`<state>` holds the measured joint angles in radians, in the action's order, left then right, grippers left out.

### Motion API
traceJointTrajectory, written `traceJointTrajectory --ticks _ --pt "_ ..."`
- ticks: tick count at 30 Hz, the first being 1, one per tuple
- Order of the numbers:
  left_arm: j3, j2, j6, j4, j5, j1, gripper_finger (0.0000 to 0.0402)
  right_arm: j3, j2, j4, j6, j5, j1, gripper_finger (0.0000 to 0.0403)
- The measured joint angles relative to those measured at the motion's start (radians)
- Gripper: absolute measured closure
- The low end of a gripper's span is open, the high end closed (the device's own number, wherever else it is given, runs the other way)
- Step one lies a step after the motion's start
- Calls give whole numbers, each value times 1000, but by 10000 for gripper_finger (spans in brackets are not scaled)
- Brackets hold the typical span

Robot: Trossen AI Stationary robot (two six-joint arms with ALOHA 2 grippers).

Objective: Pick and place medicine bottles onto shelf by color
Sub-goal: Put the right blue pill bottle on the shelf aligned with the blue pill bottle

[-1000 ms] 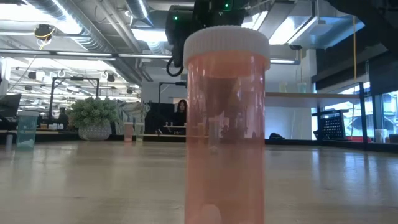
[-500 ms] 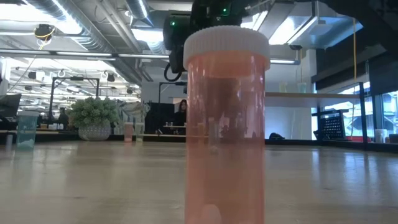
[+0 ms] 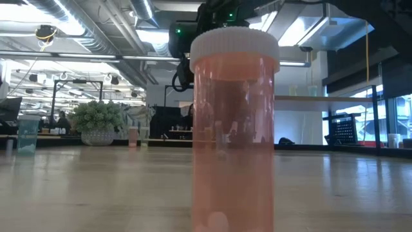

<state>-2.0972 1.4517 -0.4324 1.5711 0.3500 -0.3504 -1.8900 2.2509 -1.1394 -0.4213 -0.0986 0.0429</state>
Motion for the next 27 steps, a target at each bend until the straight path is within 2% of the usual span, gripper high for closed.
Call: traceJointTrajectory --ticks 7,27 --pt "0 0 0 0 0 0 133 0 0 1 1 -45 0 291" --pt "0 0 0 0 0 0 133 -6 0 -6 79 -52 -2 287"
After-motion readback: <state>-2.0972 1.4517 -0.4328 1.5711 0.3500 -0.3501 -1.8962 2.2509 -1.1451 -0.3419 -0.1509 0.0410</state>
